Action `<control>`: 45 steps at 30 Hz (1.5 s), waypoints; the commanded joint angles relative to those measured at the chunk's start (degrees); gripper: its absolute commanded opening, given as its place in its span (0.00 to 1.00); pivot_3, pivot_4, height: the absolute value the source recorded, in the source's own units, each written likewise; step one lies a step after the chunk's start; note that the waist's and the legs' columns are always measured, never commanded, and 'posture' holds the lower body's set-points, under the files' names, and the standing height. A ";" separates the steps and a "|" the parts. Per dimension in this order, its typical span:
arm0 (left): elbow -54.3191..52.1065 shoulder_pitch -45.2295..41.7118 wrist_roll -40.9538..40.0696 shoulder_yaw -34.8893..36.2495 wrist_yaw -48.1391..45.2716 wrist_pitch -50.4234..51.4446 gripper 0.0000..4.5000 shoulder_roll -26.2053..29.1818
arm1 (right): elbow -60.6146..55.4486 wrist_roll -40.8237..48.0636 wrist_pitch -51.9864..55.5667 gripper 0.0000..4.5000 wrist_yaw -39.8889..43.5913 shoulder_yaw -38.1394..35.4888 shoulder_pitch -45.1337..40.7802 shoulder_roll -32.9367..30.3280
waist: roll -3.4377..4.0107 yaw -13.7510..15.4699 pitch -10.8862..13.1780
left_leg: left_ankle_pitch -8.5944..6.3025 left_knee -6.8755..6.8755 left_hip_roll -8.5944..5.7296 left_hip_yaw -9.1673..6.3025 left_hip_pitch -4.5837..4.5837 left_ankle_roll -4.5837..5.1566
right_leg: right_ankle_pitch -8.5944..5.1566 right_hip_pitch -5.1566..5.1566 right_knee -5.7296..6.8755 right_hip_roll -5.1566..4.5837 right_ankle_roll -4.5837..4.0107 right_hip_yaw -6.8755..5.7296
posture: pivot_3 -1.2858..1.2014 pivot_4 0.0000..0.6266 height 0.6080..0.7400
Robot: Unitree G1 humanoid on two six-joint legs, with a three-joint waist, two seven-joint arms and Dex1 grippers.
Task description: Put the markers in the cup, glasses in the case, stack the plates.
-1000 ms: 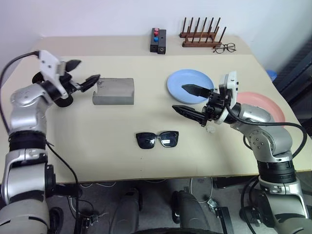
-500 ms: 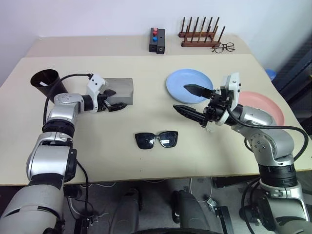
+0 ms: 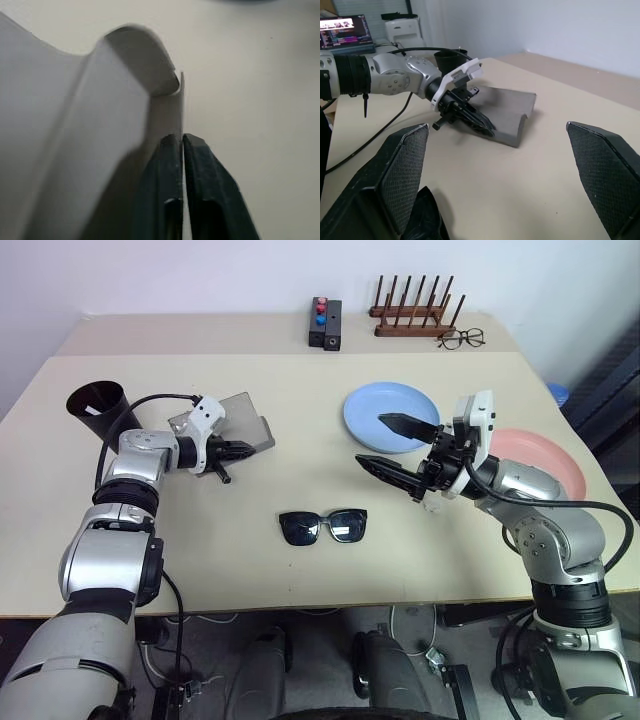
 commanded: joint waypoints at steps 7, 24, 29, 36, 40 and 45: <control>-12.70 1.18 -4.89 0.54 -18.34 11.53 0.01 5.12 | -0.78 0.24 -1.18 1.00 0.57 -0.51 -1.97 0.24 | 0.00 -0.09 0.01 | 0.00 0.00 0.00 -0.02 -0.05 0.00 | -0.01 -0.02 -0.02 0.00 -0.02 -0.01 | 0.52 0.24 1.00; -59.60 28.03 -33.39 -11.88 -26.94 24.87 0.01 35.25 | -0.79 0.81 -0.58 1.00 4.96 -0.91 -1.05 -2.67 | 0.16 -0.12 0.09 | -0.06 -0.10 0.21 -0.04 -0.09 -0.08 | -0.15 -0.10 -0.19 -0.30 -0.32 0.04 | 0.52 0.24 1.00; -62.93 32.23 -32.30 -13.55 -26.94 22.97 0.01 38.16 | -0.17 0.71 -0.74 1.00 5.20 -0.88 -1.48 -2.65 | 0.19 -0.16 0.11 | -0.02 -0.24 0.20 0.25 -0.13 -0.02 | -0.15 -0.27 -0.17 -0.17 -0.33 0.08 | 0.52 0.24 1.00; -62.23 31.59 -28.70 -16.26 -26.94 18.31 0.01 35.95 | -0.09 0.65 -0.73 1.00 5.07 -0.80 -1.63 -2.47 | 0.19 -0.01 0.11 | -0.02 -0.21 0.21 0.37 -0.15 -0.02 | -0.15 -0.33 -0.12 -0.10 -0.34 0.16 | 0.52 0.24 1.00; -61.06 30.53 -26.12 -18.04 -26.94 15.95 0.01 33.65 | -0.19 0.61 -0.71 1.00 4.74 -0.88 -1.64 -2.42 | 0.19 -0.01 0.11 | -0.02 -0.21 0.21 0.46 -0.16 -0.01 | -0.15 -0.38 -0.10 -0.09 -0.33 0.21 | 0.52 0.24 1.00; -60.92 28.85 -26.39 -22.09 -26.94 12.98 0.01 33.80 | -0.46 0.71 -0.65 1.00 4.50 -1.08 -1.35 -2.62 | 0.19 -0.04 0.11 | -0.02 -0.21 0.21 0.51 -0.16 0.00 | -0.14 -0.42 -0.06 -0.08 -0.33 0.26 | 0.52 0.24 1.00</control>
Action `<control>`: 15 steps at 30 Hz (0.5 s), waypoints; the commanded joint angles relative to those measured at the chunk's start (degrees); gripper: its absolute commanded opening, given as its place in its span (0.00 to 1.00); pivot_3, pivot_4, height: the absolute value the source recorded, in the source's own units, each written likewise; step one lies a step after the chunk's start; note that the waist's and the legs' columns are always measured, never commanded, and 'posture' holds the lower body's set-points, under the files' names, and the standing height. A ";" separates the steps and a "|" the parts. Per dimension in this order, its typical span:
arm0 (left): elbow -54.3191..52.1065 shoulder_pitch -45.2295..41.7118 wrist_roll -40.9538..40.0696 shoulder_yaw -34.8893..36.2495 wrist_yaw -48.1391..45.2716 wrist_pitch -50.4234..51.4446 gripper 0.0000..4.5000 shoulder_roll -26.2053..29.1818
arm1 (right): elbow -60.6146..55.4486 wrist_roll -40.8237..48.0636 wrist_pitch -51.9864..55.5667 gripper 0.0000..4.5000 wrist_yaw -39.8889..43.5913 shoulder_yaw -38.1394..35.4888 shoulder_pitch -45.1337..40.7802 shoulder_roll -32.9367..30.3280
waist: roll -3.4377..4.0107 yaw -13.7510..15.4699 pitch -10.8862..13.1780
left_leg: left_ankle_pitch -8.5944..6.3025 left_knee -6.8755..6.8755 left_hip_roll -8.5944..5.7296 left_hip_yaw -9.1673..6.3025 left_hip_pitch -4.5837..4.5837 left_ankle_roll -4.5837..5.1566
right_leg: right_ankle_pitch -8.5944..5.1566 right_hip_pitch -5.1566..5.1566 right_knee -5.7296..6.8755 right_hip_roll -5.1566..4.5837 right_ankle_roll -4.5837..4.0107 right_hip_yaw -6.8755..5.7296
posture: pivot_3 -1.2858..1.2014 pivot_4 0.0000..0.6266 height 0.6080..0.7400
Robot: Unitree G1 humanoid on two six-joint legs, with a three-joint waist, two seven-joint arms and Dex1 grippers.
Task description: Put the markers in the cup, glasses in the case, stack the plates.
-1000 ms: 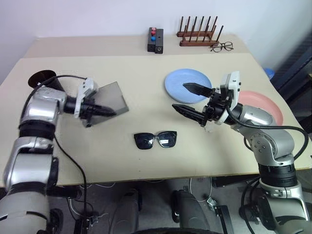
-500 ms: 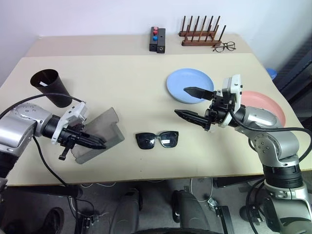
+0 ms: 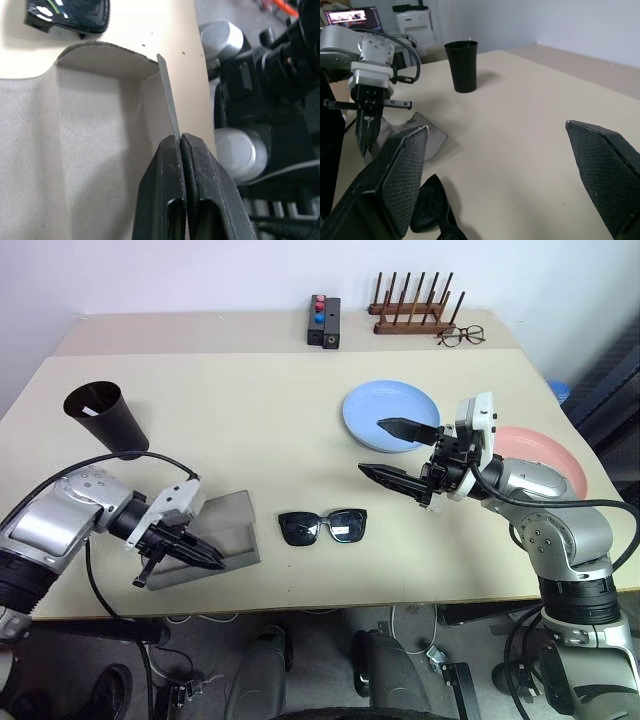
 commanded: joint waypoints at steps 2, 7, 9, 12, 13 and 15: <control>-0.48 -2.27 -0.08 -3.30 -0.18 -3.32 0.01 0.31 | -1.69 0.97 -0.26 1.00 -0.23 -1.35 -0.84 -0.13 | 0.00 0.02 0.00 | 0.00 0.00 0.00 0.01 0.00 0.00 | 0.00 -0.01 0.00 0.00 0.00 0.01 | 0.52 0.24 1.00; -0.97 -4.06 -1.18 -7.62 -0.18 -5.58 0.01 1.27 | -1.80 0.90 -0.28 1.00 -0.53 -1.32 -0.83 -0.09 | 0.00 0.06 0.00 | 0.00 0.03 0.00 0.04 -0.01 0.01 | 0.00 0.00 0.00 0.00 0.00 0.04 | 0.52 0.24 1.00; -0.52 -4.68 -1.12 -9.19 -0.18 -6.97 0.01 1.62 | -1.98 0.98 -0.20 1.00 -0.62 -1.40 -0.63 -0.19 | 0.00 0.07 0.00 | 0.00 0.04 0.00 0.04 -0.01 0.01 | 0.00 0.00 0.01 0.00 0.00 0.04 | 0.52 0.24 1.00; -0.01 -5.56 -1.19 -10.75 -0.18 -8.34 0.01 1.67 | -2.17 1.05 -0.15 1.00 -0.75 -1.44 -0.46 -0.27 | 0.00 0.05 0.00 | 0.00 0.04 0.00 0.06 -0.01 0.02 | 0.00 0.00 0.02 0.01 0.01 0.05 | 0.52 0.24 1.00; 0.06 -5.83 -1.27 -11.05 -0.18 -8.28 0.01 1.59 | -2.23 1.08 -0.13 1.00 -0.78 -1.44 -0.42 -0.29 | 0.00 0.06 0.00 | 0.00 0.04 0.00 0.06 0.00 0.02 | 0.00 0.00 0.02 0.01 0.01 0.05 | 0.52 0.24 1.00; 0.53 -6.52 -0.90 -11.78 -0.18 -8.89 0.06 1.15 | -2.22 1.12 -0.10 1.00 -0.86 -1.42 -0.46 -0.28 | 0.00 0.10 0.00 | 0.00 0.05 0.00 0.06 -0.01 0.03 | 0.00 0.00 0.03 0.01 0.01 0.05 | 0.52 0.24 1.00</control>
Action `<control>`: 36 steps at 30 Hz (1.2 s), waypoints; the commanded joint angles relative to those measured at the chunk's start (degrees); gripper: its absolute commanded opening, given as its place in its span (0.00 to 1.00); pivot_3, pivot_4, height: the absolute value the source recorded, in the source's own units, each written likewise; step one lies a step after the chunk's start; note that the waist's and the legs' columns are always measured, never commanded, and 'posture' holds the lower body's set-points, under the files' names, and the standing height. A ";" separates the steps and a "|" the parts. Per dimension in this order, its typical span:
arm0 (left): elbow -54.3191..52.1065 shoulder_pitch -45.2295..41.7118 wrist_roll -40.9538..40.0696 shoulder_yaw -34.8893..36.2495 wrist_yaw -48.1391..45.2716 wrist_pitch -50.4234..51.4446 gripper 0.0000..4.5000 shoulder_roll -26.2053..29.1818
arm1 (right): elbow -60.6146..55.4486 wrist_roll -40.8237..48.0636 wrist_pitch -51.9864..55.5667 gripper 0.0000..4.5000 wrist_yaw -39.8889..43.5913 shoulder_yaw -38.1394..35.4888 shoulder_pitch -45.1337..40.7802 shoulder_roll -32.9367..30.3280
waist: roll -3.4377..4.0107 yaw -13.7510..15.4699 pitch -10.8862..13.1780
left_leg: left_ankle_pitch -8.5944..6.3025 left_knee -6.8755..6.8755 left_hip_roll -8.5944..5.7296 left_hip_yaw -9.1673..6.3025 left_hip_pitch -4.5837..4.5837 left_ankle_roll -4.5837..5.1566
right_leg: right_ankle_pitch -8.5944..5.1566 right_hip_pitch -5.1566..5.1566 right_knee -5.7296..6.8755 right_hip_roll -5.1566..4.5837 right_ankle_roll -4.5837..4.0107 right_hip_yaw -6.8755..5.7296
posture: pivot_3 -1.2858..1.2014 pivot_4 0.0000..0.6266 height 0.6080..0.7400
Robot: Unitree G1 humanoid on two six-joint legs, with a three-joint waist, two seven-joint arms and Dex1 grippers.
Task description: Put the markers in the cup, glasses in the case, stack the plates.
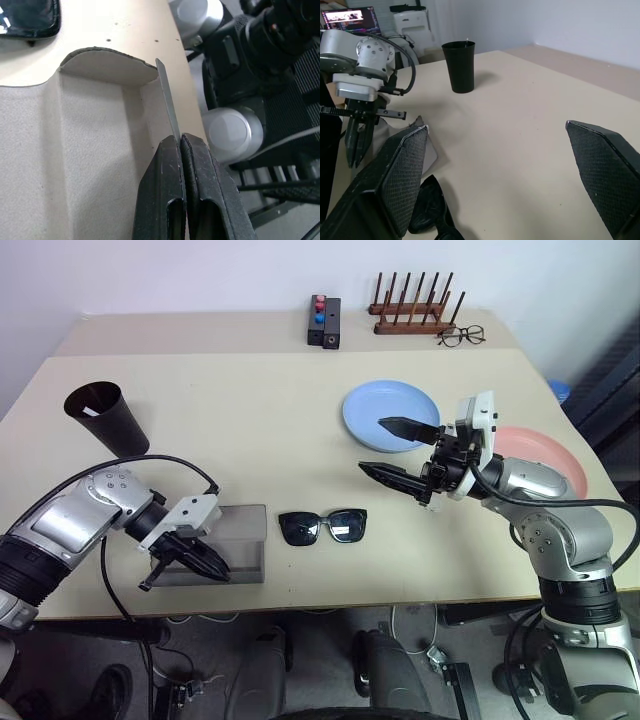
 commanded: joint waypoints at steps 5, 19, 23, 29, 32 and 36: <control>2.85 -2.64 0.83 -1.52 -0.14 -3.06 0.54 -1.16 | -2.16 1.08 -0.16 1.00 -0.17 -1.38 -0.42 -0.37 | 0.00 -0.07 0.00 | -0.01 0.04 0.00 0.02 -0.01 0.01 | 0.00 0.00 0.02 0.02 0.01 0.01 | 0.52 0.24 1.00; 3.20 -14.33 -11.11 7.35 -0.14 15.85 0.99 -7.28 | -0.73 0.94 -0.24 1.00 2.84 -2.30 0.51 -3.09 | -0.01 0.01 0.00 | -0.04 0.26 0.00 0.01 -0.10 0.09 | 0.00 0.05 0.07 0.05 0.05 -0.01 | 0.52 0.24 1.00; 11.57 -19.21 -2.94 8.68 3.11 12.63 0.99 -18.89 | -0.50 1.24 0.63 1.00 7.91 -4.47 3.57 -9.66 | 0.00 0.63 0.00 | -0.07 0.35 -0.01 0.05 -0.07 0.17 | 0.00 0.13 0.09 0.06 0.07 -0.02 | 0.52 0.24 1.00; 23.73 -23.69 9.37 7.42 6.76 4.69 0.99 -33.07 | -3.16 1.52 1.40 1.00 10.52 -7.13 9.60 -15.56 | -0.04 1.19 0.01 | -0.12 0.49 -0.02 0.09 -0.07 0.26 | 0.02 0.21 0.04 0.05 0.11 -0.01 | 0.52 0.24 1.00; 29.00 -25.12 13.81 7.46 7.60 1.85 0.99 -37.91 | -4.80 1.18 1.44 1.00 10.43 -8.24 12.95 -16.81 | -0.04 1.17 0.01 | -0.13 0.48 -0.01 0.09 -0.07 0.28 | 0.02 0.20 0.05 0.05 0.12 -0.01 | 0.52 0.24 1.00; 31.89 -24.30 18.75 6.15 5.66 -1.83 0.99 -41.65 | -6.38 1.13 1.46 1.00 8.78 -10.52 16.29 -17.11 | -0.03 1.15 0.01 | -0.15 0.49 -0.01 0.09 -0.05 0.30 | 0.02 0.21 0.05 0.05 0.11 0.00 | 0.52 0.24 1.00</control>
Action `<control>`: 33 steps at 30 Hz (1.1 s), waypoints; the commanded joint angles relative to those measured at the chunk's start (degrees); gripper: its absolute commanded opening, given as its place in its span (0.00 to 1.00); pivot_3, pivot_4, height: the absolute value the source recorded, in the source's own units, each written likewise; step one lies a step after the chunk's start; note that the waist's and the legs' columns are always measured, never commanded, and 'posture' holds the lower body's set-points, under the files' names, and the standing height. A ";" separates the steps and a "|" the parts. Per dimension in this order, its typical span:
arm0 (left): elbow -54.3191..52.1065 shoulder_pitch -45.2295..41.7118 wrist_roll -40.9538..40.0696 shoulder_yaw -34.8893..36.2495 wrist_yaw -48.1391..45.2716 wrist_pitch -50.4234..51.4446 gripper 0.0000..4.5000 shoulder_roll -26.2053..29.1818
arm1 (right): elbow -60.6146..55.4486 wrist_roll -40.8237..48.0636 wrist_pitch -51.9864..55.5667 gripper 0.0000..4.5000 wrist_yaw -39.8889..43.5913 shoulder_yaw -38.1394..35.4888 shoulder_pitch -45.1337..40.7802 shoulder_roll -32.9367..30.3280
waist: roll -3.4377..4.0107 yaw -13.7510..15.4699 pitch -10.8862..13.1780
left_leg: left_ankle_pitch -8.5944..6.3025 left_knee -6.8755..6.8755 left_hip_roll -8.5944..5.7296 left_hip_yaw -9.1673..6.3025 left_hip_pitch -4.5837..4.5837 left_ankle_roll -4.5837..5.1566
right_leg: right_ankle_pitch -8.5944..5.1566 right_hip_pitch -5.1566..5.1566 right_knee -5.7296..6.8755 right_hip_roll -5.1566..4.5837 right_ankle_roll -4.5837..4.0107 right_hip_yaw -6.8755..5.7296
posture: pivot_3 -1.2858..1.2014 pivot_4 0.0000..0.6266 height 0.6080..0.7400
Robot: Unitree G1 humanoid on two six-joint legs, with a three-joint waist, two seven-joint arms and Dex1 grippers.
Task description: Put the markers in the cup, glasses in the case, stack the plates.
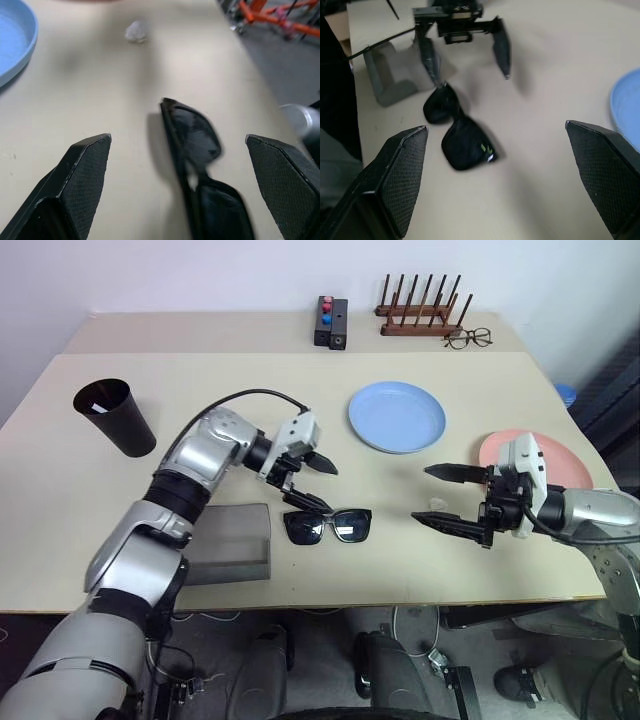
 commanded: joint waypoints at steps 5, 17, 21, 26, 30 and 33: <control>-0.37 0.55 4.09 -0.77 -5.33 -0.06 0.99 -2.54 | -4.17 0.74 -0.35 1.00 -2.58 -4.76 2.50 -0.44 | 0.00 0.08 0.00 | 0.00 0.01 0.00 -0.01 -0.01 0.00 | 0.00 0.00 0.00 0.00 -0.01 0.00 | 0.52 0.24 1.00; -0.53 3.14 11.57 -2.85 -5.45 -1.99 0.82 -5.16 | -5.51 1.18 -0.46 1.00 -5.43 -5.07 2.87 0.77 | 0.00 0.10 0.00 | -0.01 0.03 0.00 -0.02 0.01 0.00 | 0.00 0.05 -0.02 -0.01 -0.01 -0.01 | 0.52 0.24 1.00; -0.65 3.45 12.11 -2.32 -4.94 -1.87 0.41 -5.38 | -5.15 1.11 -0.67 1.00 -5.74 -4.75 2.29 0.88 | 0.01 0.09 0.00 | -0.01 0.03 0.00 -0.02 0.03 0.01 | 0.00 0.07 -0.03 -0.01 -0.01 -0.01 | 0.52 0.24 1.00; -0.57 2.89 12.39 -1.18 -4.99 -2.00 0.00 -5.48 | -4.47 0.64 -1.01 1.00 -5.91 -3.89 1.18 1.24 | 0.14 0.29 -0.11 | -0.04 0.05 -0.01 -0.03 0.34 0.04 | -0.01 0.45 -0.14 -0.04 -0.01 -0.03 | 0.52 0.24 1.00; -2.19 2.25 10.90 0.28 -6.26 0.37 0.00 -5.04 | -3.73 0.29 -1.13 1.00 -5.74 -3.39 0.20 1.55 | 0.14 0.20 -0.11 | -0.05 0.17 0.01 -0.01 0.33 0.03 | -0.02 0.52 -0.13 -0.06 0.00 -0.05 | 0.52 0.24 1.00; -3.28 0.35 9.48 1.29 -7.07 3.02 0.00 -3.69 | -3.11 0.00 -1.33 1.00 -5.57 -2.94 -0.48 1.84 | 0.14 0.16 -0.11 | -0.05 0.16 0.01 -0.02 0.31 0.04 | -0.02 0.49 -0.11 -0.06 -0.01 -0.06 | 0.52 0.24 1.00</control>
